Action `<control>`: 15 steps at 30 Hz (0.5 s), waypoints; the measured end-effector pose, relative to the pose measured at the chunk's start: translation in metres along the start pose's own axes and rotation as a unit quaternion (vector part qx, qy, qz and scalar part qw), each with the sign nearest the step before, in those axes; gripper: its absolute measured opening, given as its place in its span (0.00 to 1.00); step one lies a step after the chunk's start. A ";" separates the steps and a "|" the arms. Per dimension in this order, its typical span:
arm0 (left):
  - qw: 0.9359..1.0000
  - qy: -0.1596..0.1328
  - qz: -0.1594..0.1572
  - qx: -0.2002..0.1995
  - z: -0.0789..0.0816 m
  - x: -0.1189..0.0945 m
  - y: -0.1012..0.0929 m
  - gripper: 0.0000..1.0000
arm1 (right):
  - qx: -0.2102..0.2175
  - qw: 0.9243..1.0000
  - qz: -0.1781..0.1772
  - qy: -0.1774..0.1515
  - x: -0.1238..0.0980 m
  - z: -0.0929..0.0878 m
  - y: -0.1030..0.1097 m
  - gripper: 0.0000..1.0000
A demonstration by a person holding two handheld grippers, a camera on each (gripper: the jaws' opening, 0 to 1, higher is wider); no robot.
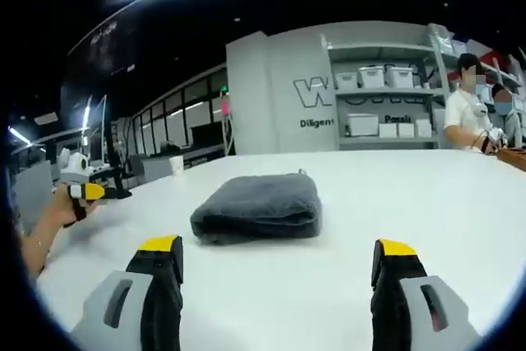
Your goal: Open the folded towel by lifting each exposed corner and separating the folded layers until the towel lies flat within the target outline without major curled edges
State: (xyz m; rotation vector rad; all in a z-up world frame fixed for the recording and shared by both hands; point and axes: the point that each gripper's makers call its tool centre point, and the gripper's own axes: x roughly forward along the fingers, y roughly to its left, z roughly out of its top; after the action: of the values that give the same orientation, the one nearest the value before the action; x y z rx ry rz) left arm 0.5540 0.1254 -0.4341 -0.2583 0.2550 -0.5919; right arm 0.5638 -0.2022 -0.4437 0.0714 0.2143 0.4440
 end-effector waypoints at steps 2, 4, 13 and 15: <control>1.000 0.000 0.000 0.000 0.000 0.000 0.000 0.92 | 0.000 1.000 0.001 0.000 0.000 0.000 0.000 0.95; 1.000 0.000 0.000 0.000 0.000 0.000 0.001 0.92 | 0.001 1.000 0.001 0.000 -0.001 0.000 0.001 0.95; 1.000 0.010 -0.001 0.000 -0.004 0.001 0.000 0.92 | 0.001 1.000 0.003 0.003 -0.001 -0.003 0.003 0.95; 1.000 0.011 -0.001 0.000 -0.005 0.001 0.000 0.92 | 0.001 1.000 0.003 0.004 -0.001 -0.002 0.003 0.95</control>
State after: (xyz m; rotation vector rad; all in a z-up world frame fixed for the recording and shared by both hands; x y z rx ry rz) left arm 0.5534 0.1242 -0.4385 -0.2534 0.2755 -0.5968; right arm 0.5615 -0.1996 -0.4455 0.0724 0.2219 0.4509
